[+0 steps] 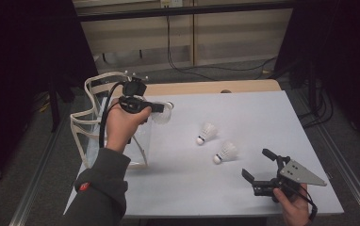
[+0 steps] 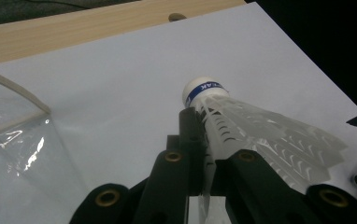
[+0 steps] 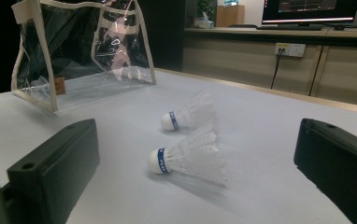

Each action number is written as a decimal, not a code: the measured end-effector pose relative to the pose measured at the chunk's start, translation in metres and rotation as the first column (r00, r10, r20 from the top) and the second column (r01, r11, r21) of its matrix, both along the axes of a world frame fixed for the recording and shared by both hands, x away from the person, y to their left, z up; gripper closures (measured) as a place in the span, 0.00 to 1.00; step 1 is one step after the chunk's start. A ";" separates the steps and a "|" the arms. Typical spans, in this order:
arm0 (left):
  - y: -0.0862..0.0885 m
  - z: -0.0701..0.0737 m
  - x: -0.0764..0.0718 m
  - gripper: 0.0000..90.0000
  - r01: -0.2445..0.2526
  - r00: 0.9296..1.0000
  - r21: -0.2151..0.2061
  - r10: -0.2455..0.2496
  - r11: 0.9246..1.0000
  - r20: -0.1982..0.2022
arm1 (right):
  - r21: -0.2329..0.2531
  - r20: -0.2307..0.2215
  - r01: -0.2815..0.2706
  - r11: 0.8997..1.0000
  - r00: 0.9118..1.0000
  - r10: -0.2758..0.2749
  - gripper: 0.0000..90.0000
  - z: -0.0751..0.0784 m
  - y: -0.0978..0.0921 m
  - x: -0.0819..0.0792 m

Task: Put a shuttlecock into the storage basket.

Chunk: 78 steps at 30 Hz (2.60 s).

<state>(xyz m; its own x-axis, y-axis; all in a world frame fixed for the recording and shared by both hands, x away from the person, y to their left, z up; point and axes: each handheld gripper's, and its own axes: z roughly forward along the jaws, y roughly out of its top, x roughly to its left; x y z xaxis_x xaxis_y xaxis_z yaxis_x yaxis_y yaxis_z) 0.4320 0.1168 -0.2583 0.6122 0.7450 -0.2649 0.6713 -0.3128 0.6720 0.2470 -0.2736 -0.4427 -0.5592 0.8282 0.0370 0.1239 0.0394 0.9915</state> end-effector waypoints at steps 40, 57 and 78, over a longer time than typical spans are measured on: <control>0.018 0.014 0.020 0.99 -0.091 0.996 -0.009 0.091 0.996 0.009 | 0.005 0.000 0.001 1.000 1.000 -0.001 0.00 0.000 -0.001 0.000; 0.032 0.020 0.027 0.99 -0.138 0.990 -0.002 0.138 0.990 0.009 | 0.006 0.001 0.002 1.000 1.000 -0.002 0.00 0.001 -0.001 -0.001; 0.039 0.027 0.032 0.99 -0.169 0.986 0.015 0.168 0.986 0.018 | 0.011 0.002 0.005 1.000 1.000 -0.005 0.00 0.001 -0.002 -0.001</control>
